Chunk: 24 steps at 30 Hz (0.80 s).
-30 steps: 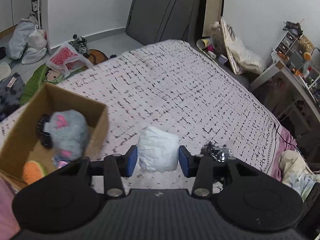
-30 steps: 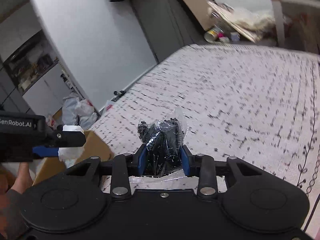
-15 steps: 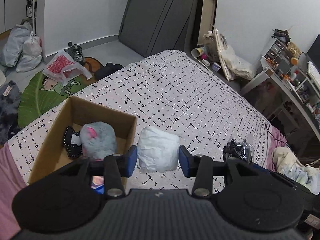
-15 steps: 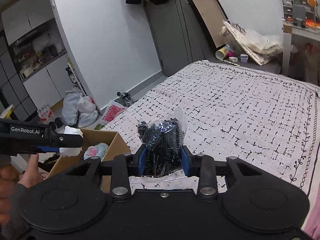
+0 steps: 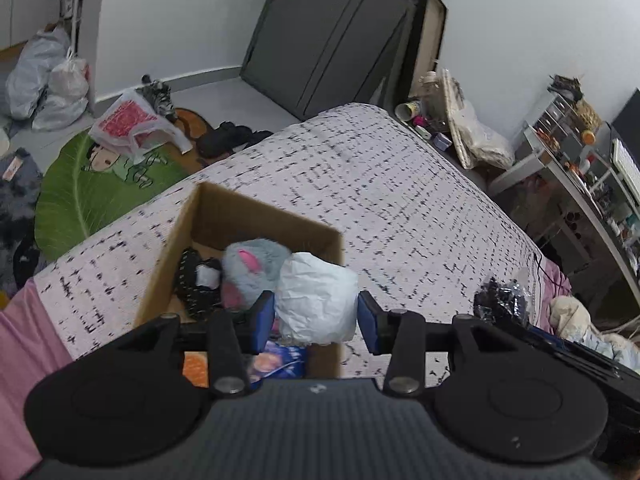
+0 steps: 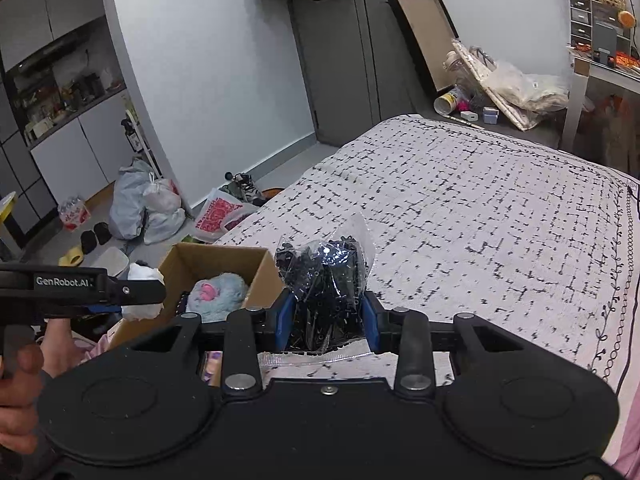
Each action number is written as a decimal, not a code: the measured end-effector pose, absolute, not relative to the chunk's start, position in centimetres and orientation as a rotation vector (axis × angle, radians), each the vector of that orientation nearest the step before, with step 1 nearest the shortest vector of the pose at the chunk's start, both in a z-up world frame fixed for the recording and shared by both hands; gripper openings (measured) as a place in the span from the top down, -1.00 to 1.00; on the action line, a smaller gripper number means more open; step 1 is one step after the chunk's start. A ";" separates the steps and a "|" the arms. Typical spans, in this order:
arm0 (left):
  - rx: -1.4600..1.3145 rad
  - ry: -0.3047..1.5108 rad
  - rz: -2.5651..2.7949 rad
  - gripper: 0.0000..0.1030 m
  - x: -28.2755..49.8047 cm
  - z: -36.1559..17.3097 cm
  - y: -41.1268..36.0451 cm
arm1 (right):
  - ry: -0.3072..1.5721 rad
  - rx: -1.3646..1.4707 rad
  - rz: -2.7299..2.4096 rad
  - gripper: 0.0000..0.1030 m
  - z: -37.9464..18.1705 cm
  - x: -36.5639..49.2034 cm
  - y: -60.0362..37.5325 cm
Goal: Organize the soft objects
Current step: 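Carry the white bundle and black bag into the box and open both tools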
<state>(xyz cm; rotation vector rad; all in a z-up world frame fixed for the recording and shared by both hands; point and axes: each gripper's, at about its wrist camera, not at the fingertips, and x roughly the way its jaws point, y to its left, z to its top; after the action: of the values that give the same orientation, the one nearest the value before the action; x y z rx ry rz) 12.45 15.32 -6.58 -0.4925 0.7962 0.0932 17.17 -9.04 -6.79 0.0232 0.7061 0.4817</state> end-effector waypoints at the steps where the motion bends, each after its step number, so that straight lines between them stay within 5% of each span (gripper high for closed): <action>1: -0.498 0.796 0.096 0.16 12.3 -6.9 15.8 | 0.707 0.020 0.480 0.32 -6.8 17.1 -8.6; 24: -0.659 0.794 0.141 0.09 9.6 -8.9 22.9 | 0.721 -0.006 0.499 0.32 -7.9 15.6 0.7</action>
<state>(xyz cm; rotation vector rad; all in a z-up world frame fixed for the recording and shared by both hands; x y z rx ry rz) 9.59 22.85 -8.87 -0.6593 0.7941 0.1408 15.62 0.73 -7.94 -0.0060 0.7206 0.4992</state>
